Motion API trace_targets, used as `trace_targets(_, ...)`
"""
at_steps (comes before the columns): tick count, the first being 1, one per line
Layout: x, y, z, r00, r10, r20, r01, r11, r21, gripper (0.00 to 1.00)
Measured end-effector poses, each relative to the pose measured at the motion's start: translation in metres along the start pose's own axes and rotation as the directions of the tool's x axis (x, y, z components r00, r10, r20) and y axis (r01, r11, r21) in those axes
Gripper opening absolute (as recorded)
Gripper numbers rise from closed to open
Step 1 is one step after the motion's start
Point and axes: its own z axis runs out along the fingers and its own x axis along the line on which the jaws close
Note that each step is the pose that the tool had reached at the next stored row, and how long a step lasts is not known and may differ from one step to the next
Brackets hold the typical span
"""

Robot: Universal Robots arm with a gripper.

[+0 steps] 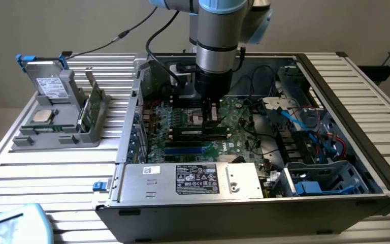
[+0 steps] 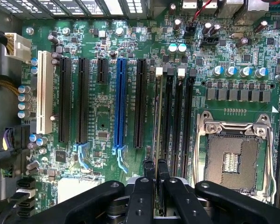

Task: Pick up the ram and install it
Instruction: 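Insert the ram into the slot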

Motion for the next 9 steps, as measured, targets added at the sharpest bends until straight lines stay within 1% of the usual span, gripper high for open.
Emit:
trace_targets(6, -0.0003, 0.0, 0.0006, 1.0, 0.0, 0.0, 0.0, 1.0, 0.0, 0.14)
trace_targets(9, -0.0005, -0.0001, 0.0017, 1.0, 0.0, 0.0013, 0.0, 1.0, 0.0002, 0.14)
